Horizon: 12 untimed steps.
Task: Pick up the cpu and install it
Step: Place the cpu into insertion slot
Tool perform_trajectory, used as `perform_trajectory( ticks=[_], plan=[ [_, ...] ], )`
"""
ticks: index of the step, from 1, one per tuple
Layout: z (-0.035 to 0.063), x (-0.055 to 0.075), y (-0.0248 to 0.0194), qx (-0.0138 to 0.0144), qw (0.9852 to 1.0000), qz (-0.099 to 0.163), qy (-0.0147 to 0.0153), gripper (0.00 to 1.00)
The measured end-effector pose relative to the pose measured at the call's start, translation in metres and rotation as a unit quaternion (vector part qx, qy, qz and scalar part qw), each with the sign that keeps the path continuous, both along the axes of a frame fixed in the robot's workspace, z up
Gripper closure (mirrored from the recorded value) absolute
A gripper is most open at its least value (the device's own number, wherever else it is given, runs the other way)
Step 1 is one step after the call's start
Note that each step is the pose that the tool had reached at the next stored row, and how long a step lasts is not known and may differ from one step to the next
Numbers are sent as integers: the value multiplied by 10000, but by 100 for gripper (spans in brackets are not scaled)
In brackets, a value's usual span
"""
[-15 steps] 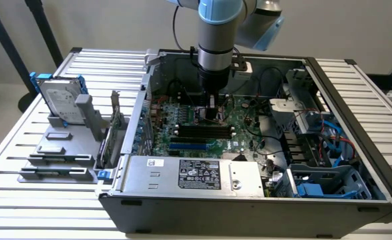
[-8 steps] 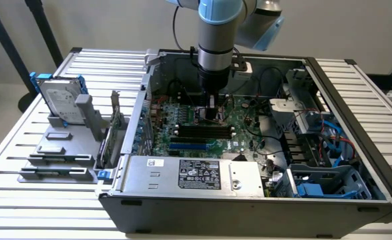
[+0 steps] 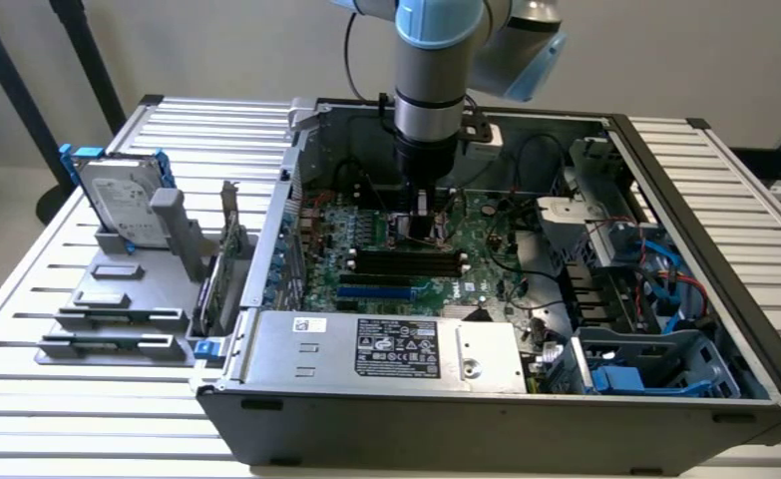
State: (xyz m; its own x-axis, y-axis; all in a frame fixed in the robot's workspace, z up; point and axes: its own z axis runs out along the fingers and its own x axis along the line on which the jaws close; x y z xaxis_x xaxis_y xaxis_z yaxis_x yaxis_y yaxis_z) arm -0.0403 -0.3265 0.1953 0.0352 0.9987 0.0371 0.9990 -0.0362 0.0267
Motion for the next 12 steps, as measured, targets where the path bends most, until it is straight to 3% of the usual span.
perform_trajectory(
  ticks=[5,6,7,12],
  plan=[
    [-6,1,3,10,10000,-7,3,44],
    [-6,1,3,8,10000,-9,4,44],
    [-4,1,2,5,10000,-10,5,38],
    [0,0,0,0,10000,-17,9,38]
  ],
)
